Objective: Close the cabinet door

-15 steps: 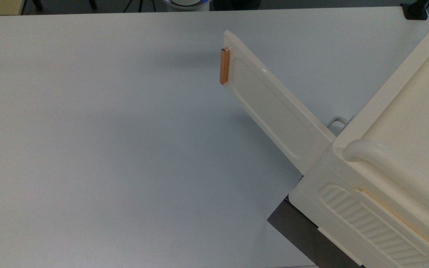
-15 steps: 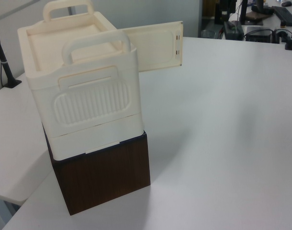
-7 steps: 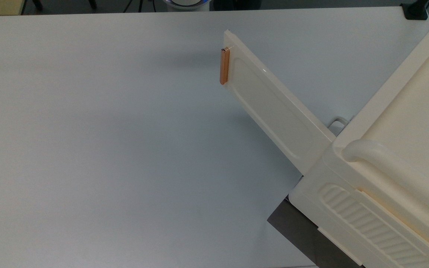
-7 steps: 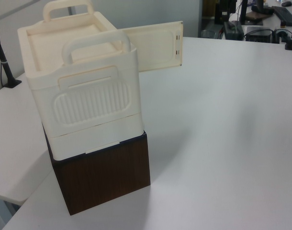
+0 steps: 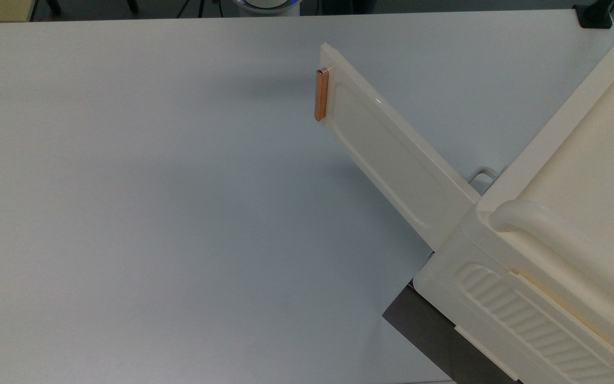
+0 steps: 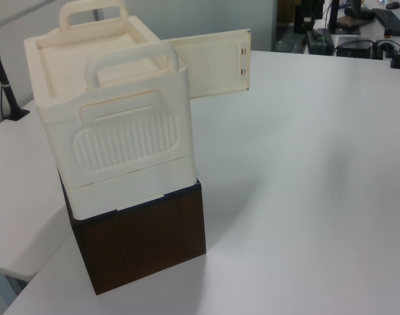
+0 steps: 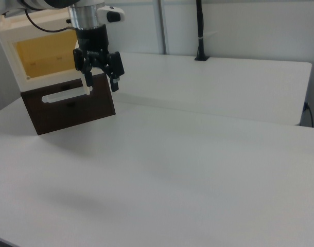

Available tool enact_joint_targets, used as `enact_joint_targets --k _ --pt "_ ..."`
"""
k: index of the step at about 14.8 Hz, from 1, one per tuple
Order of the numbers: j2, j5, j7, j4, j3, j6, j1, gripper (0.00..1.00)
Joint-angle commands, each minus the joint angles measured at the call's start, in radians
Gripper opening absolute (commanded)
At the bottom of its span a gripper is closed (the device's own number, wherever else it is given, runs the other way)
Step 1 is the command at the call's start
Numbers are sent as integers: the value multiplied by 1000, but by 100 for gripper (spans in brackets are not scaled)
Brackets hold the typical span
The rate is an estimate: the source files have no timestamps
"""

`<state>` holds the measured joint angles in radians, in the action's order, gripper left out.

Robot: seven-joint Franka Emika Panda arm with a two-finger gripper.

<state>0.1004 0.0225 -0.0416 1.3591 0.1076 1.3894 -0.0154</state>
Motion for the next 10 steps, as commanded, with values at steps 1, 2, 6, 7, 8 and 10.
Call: enact_joint_targets --k 1,2,6,7,8,10 --pt "-10 -1 -58 23 1 28 -5 100" --pt "-10 -1 -67 23 1 28 -5 100" --pt "-11 1 -69 23 1 26 -3 100" --pt "-11 2 -70 23 1 26 -3 100" --pt "-10 2 -70 23 1 26 -3 100" --pt "-10 2 -70 25 1 26 -5 100"
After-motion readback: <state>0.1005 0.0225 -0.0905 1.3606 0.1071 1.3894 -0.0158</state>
